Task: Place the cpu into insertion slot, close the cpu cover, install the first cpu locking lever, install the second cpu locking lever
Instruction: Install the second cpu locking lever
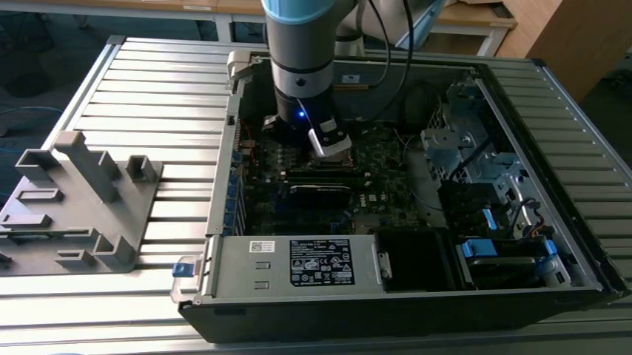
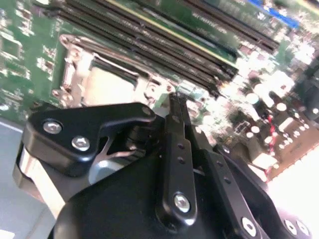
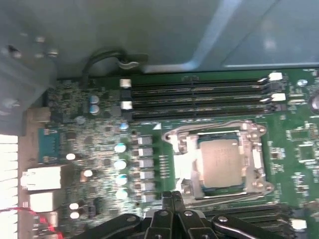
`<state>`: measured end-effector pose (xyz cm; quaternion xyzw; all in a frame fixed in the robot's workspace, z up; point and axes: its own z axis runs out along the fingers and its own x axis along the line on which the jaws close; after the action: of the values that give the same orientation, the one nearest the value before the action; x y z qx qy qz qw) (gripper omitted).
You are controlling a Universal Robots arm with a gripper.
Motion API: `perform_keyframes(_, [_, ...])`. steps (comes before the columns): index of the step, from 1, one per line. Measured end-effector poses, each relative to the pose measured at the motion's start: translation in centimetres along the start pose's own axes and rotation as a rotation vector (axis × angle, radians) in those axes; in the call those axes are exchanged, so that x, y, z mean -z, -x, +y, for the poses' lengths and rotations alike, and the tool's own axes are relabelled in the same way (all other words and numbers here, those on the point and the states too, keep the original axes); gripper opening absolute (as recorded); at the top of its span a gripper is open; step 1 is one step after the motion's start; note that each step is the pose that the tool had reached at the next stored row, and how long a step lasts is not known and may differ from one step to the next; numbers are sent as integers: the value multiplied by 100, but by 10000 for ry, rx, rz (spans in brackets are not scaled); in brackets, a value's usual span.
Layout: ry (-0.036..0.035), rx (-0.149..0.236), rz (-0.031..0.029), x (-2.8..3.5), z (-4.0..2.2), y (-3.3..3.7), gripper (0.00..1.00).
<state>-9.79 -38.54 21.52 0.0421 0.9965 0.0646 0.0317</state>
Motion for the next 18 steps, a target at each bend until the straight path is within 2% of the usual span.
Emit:
perform_keyframes(6, [0, 0, 5, -20, 21, 257, 11])
perform_keyframes(8, [0, -2, 7, -25, 27, 317, 11])
perform_keyframes(11, [-4, -4, 8, -35, 63, 358, 11])
perform_keyframes(14, [-28, -1, 6, -55, 160, 373, 11])
perform_keyframes(18, [-157, 2, -6, -77, 251, 399, 11])
